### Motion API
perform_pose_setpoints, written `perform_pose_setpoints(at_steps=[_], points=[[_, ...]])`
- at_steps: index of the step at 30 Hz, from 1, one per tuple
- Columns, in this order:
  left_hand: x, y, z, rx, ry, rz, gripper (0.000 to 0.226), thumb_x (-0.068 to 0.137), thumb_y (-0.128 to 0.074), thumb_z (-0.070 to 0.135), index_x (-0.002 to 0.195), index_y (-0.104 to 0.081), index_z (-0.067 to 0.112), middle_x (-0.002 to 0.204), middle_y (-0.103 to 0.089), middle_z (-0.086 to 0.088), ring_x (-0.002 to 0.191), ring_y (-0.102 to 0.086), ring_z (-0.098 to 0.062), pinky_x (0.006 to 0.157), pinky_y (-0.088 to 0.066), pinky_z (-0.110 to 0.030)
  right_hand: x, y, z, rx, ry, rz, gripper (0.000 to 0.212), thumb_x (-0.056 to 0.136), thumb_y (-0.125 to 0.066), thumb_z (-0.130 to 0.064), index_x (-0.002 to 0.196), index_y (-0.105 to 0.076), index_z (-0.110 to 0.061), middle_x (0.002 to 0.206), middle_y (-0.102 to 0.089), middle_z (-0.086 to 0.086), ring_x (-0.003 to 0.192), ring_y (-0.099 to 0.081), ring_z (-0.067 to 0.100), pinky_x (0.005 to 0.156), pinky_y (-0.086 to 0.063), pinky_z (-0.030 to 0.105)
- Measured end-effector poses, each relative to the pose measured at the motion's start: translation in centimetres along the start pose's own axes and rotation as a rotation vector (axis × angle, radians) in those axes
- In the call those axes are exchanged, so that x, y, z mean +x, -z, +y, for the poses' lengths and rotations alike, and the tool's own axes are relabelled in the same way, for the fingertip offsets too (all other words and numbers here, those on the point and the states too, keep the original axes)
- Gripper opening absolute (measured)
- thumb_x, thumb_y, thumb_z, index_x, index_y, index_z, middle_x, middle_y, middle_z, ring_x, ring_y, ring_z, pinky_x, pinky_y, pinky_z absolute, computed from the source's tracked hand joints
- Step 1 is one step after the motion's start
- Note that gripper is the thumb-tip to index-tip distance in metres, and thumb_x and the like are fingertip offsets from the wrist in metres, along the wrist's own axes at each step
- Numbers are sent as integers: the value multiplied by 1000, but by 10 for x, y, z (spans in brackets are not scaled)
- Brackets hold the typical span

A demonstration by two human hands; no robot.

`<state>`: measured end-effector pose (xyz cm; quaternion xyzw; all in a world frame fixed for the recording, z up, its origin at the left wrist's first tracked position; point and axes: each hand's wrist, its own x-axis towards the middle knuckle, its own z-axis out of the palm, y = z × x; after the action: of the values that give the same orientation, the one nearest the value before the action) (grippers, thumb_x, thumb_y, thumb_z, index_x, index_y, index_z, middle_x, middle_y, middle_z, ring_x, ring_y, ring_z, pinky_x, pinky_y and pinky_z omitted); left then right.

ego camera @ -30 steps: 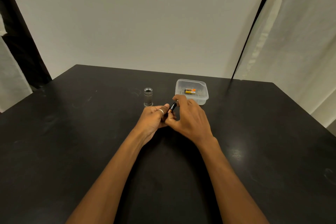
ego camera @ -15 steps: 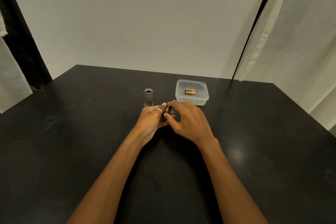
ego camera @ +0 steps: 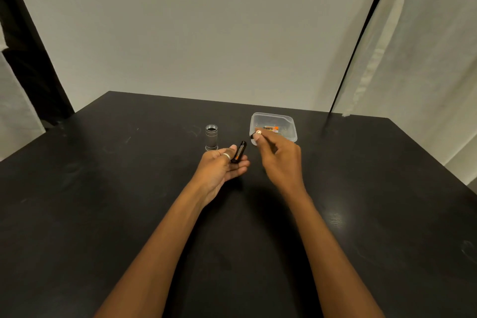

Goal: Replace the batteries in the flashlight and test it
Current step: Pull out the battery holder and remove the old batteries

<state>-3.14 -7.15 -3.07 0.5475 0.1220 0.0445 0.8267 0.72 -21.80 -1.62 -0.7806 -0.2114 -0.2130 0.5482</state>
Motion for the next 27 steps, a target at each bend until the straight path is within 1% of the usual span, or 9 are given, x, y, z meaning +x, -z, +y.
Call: perform_pose_setpoints(at_steps=[3,5,9,11,13,15,19,22,27], points=[[-1,0,2,-2,7,1,25,105,-54,19,107,-67,-1,99,-74,-17,79,-76,-17,70,-63,-26,7,7,5,155,-182,114,18,103,-62,-26,110,-78,-19,99,-77,-4,92,-74,9,75,-63,27],[-1,0,2,-1,11,1,23,105,-54,19,107,-67,1,102,-74,-17,82,-76,-19,71,-63,-27,10,13,9,189,-262,174,19,104,-60,-27,108,-77,-21,97,-77,-1,89,-76,11,70,-64,31],[0,0,2,-4,21,12,22,106,-53,19,109,-66,2,103,-74,-17,83,-77,-19,70,-62,-28,12,23,15,78,-354,201,15,105,-57,-23,109,-71,-23,98,-76,-1,81,-75,6,62,-60,18],[-1,0,2,0,28,13,23,106,-52,19,111,-65,2,103,-74,-17,83,-76,-19,72,-62,-29,13,26,21,-10,-379,173,16,105,-57,-21,113,-71,-19,98,-75,0,80,-73,6,65,-59,17],[-1,0,3,3,36,14,23,107,-50,20,112,-65,2,102,-74,-15,83,-76,-18,73,-63,-29,15,30,26,-130,-396,144,19,104,-58,-21,116,-72,-15,102,-75,3,85,-74,14,78,-62,27],[-1,-1,4,-3,41,15,23,107,-50,21,110,-65,3,100,-73,-13,82,-74,-18,76,-63,-31,17,35,32,-275,-417,86,19,103,-60,-22,109,-74,-12,98,-75,5,89,-73,21,84,-61,38],[0,-1,4,0,48,17,22,107,-51,21,106,-66,5,100,-72,-13,83,-72,-16,76,-62,-31,13,45,35,-501,-497,-90,20,99,-63,-31,97,-80,-21,96,-75,3,91,-67,24,76,-50,32],[0,0,3,7,52,17,23,107,-51,21,109,-66,3,101,-73,-13,83,-73,-16,72,-61,-29,11,44,38,-542,-543,-161,32,100,-62,-32,75,-74,-15,85,-74,3,73,-62,17,67,-45,29],[0,0,4,13,58,19,27,107,-51,21,117,-65,1,103,-73,-14,83,-73,-16,72,-61,-29,13,41,36,-568,-586,-199,30,99,-64,-30,79,-77,-12,74,-67,4,64,-57,13,55,-39,26]])
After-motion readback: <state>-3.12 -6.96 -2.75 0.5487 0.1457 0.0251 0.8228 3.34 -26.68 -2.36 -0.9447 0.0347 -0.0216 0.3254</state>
